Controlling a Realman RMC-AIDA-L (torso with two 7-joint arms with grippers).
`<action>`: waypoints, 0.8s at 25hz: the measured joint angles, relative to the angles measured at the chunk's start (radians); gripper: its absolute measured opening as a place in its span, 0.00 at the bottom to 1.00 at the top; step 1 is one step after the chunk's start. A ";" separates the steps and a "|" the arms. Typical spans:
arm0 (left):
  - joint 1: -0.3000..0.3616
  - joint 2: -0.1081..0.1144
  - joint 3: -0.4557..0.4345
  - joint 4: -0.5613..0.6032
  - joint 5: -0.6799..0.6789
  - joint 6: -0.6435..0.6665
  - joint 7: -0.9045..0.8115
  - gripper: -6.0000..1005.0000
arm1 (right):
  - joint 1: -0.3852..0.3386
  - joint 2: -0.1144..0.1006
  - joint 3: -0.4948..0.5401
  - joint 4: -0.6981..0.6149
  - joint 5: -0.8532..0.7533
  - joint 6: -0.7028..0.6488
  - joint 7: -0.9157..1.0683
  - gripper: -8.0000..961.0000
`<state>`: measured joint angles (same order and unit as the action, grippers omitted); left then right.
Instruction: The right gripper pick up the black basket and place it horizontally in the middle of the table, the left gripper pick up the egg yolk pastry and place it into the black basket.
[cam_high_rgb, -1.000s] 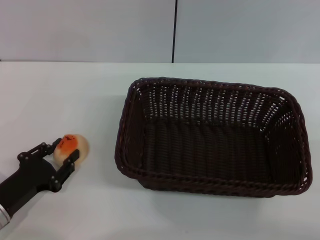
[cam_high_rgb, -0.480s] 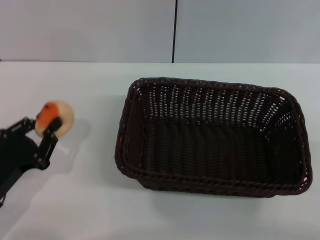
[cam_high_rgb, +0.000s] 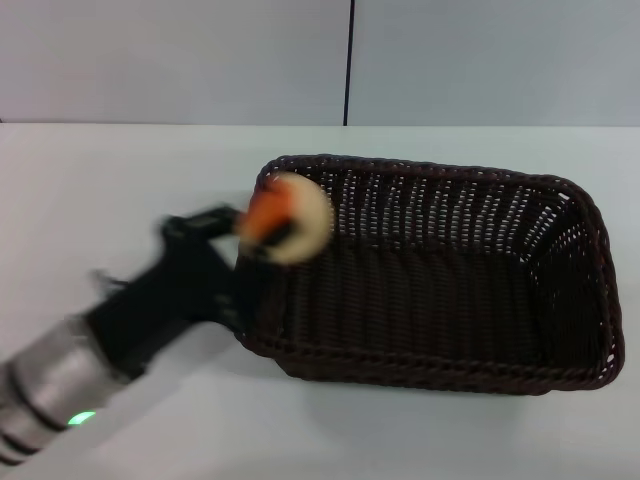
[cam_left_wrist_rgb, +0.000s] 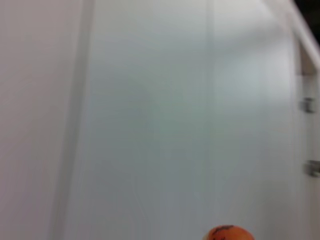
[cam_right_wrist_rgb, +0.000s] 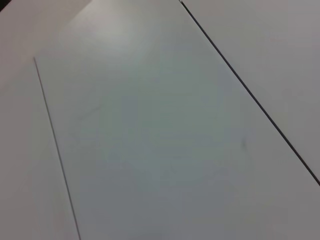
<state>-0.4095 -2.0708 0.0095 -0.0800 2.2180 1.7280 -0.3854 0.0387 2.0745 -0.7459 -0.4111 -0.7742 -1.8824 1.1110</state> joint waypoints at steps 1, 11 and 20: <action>-0.015 -0.001 0.024 -0.021 0.003 -0.030 0.002 0.19 | -0.005 0.000 0.000 0.000 0.000 -0.006 0.000 0.85; -0.019 0.005 0.025 -0.070 0.021 -0.124 0.004 0.46 | -0.005 0.002 0.002 0.013 -0.002 -0.010 -0.004 0.85; 0.181 0.009 -0.457 0.034 0.018 -0.080 0.008 0.80 | 0.019 0.005 0.037 0.115 0.003 -0.016 -0.171 0.85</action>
<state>-0.2280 -2.0613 -0.4474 -0.0458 2.2360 1.6479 -0.3773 0.0580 2.0796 -0.7092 -0.2958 -0.7710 -1.8984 0.9397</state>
